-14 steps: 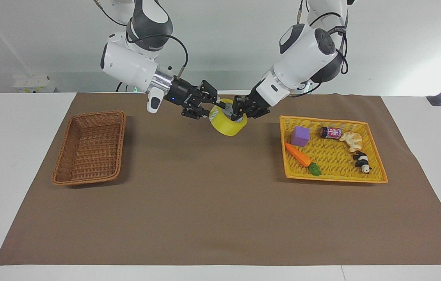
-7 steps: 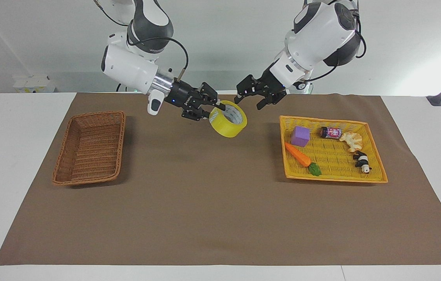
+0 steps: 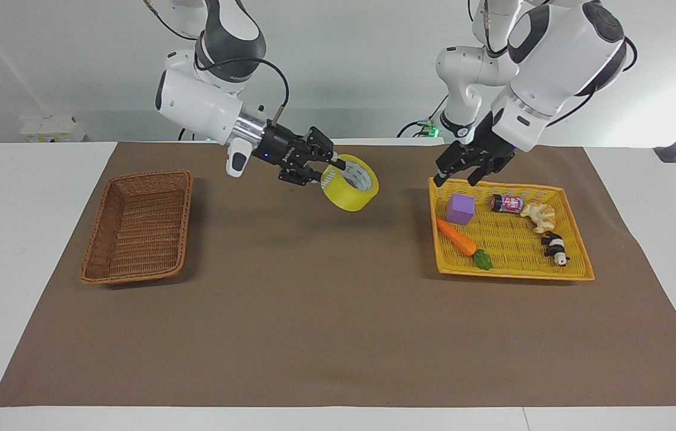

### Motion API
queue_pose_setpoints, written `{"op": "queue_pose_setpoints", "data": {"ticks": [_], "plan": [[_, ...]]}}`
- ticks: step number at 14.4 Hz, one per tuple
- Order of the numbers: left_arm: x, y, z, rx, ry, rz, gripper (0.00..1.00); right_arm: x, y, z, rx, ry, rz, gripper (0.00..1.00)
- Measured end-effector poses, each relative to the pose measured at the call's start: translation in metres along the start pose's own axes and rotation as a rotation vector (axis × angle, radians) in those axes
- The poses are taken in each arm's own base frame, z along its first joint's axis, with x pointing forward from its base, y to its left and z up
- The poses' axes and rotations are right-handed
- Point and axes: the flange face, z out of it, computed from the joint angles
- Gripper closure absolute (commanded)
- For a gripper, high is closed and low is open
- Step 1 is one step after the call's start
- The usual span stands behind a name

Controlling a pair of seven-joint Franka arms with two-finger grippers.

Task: Move tape to another basket
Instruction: 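Carry the tape over the wicker basket while the left gripper withdraws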

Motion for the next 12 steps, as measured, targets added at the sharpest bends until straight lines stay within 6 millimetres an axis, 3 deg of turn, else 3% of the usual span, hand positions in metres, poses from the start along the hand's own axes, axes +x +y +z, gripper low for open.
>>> {"op": "queue_pose_setpoints", "data": {"ticks": [3,5,9,12], "plan": [[0.025,-0.060,-0.010,0.097,0.006,0.064,0.01,0.006,0.008,-0.010,-0.009,0.010,-0.009,1.00],[0.036,-0.094,-0.014,0.140,0.002,0.116,0.01,0.015,0.030,-0.035,-0.032,-0.008,-0.028,1.00],[0.044,-0.154,-0.018,0.206,-0.014,0.207,0.01,0.030,0.106,-0.130,-0.090,-0.039,-0.029,1.00],[0.046,-0.179,-0.025,0.210,-0.012,0.205,0.01,0.025,0.172,-0.204,-0.090,-0.030,0.014,1.00]]}}
